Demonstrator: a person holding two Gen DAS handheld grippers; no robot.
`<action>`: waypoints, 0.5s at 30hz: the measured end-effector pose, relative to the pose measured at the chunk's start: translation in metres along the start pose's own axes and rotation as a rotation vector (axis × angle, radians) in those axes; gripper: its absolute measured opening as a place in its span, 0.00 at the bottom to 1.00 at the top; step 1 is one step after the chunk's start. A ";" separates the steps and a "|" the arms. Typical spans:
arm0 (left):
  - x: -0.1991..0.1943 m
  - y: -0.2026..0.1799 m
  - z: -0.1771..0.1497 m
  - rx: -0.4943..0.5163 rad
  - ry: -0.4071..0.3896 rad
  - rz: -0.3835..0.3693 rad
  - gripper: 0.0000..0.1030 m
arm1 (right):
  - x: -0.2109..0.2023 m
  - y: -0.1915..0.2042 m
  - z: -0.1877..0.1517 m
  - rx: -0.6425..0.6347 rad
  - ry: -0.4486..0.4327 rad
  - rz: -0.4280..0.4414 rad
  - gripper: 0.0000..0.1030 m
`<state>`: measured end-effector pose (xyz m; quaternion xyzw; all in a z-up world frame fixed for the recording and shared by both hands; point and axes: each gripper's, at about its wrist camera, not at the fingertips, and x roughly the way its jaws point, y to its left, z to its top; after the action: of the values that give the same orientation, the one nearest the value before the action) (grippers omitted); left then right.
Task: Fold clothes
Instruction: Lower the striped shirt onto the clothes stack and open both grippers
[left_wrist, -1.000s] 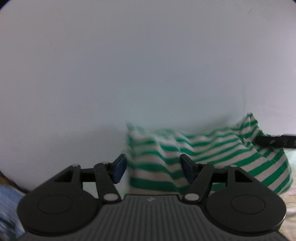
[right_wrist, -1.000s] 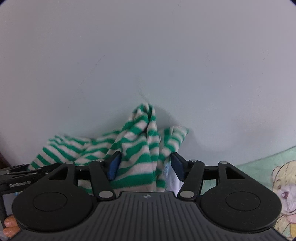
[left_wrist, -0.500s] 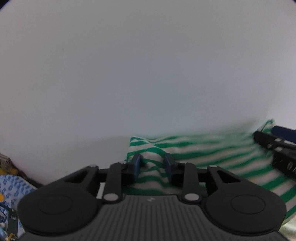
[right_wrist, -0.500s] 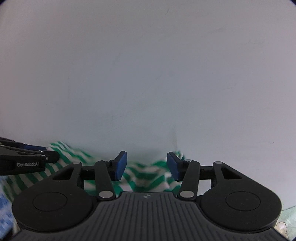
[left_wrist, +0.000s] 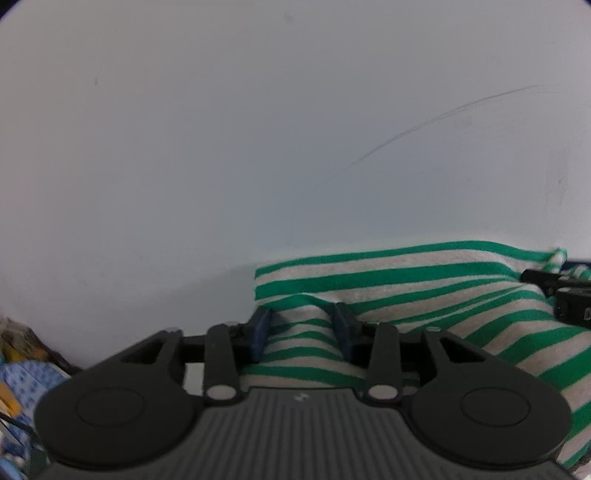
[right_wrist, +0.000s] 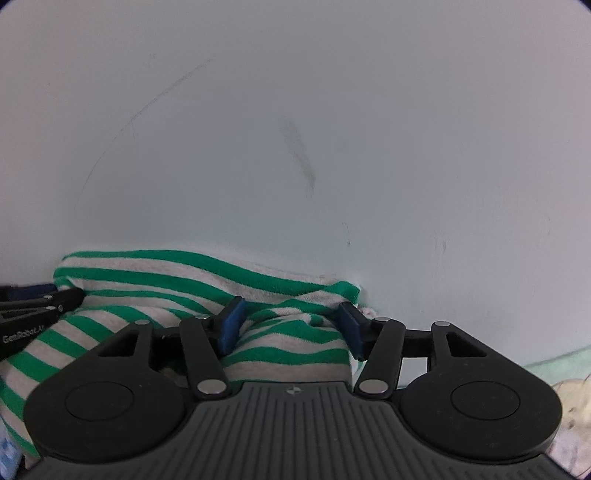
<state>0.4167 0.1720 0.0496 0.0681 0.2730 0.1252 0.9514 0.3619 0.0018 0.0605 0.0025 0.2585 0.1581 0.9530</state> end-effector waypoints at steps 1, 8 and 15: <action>-0.007 0.001 0.002 0.003 -0.016 0.012 0.52 | -0.010 0.004 0.003 -0.016 -0.006 -0.005 0.57; -0.082 0.027 0.008 -0.068 -0.114 -0.010 0.70 | -0.114 0.017 0.017 0.034 -0.103 0.021 0.64; -0.155 0.012 -0.038 -0.087 0.009 -0.040 0.86 | -0.197 0.054 -0.017 -0.073 -0.003 -0.048 0.76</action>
<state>0.2668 0.1433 0.0978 0.0207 0.2727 0.1180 0.9546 0.1762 -0.0082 0.1473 -0.0381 0.2511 0.1447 0.9563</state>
